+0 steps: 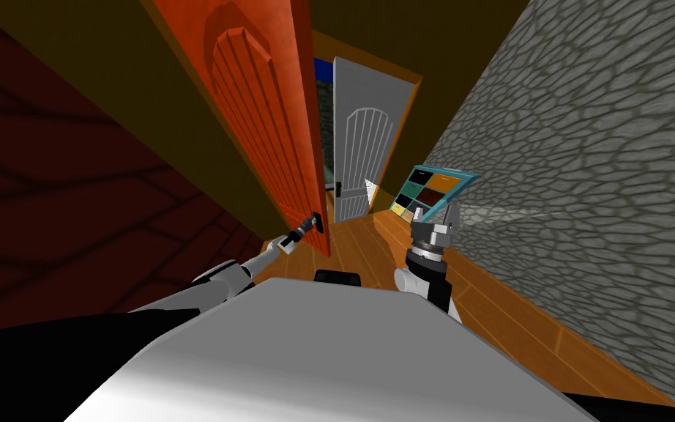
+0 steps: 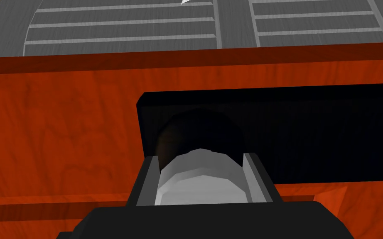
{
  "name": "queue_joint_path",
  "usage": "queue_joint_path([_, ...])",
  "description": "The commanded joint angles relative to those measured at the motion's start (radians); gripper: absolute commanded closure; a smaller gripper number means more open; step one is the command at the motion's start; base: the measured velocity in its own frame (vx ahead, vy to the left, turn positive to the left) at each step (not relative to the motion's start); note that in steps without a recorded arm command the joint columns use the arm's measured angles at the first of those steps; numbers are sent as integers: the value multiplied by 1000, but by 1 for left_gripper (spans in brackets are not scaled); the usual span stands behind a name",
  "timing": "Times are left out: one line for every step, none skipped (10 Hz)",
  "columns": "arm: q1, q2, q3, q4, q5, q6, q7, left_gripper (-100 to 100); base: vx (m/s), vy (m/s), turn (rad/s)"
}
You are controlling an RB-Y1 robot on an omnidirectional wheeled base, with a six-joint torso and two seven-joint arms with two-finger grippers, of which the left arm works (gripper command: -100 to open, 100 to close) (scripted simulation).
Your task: Pull the door open
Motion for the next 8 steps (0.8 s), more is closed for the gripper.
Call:
queue_joint_path([5, 24, -21, -1, 2, -32, 17, 100, -109, 103, -100])
queue_joint_path([6, 33, -29, -1, 3, -44, 23, 100, -124, 146, -115])
queue_joint_path([10, 54, -47, -1, 5, -71, 36, 100, -136, 153, -118])
queue_joint_path([12, 64, -56, -2, 6, -85, 44, 100, -142, 158, -92])
queue_joint_path([14, 75, -66, -2, 7, -99, 51, 100, -113, 128, -67])
queue_joint_path([18, 97, -85, -2, 9, -128, 66, 100, -134, 117, -91])
queue_joint_path([20, 107, -94, -3, 10, -141, 73, 100, -152, 128, -78])
queue_joint_path([24, 126, -110, -3, 11, -165, 85, 100, -141, 143, -96])
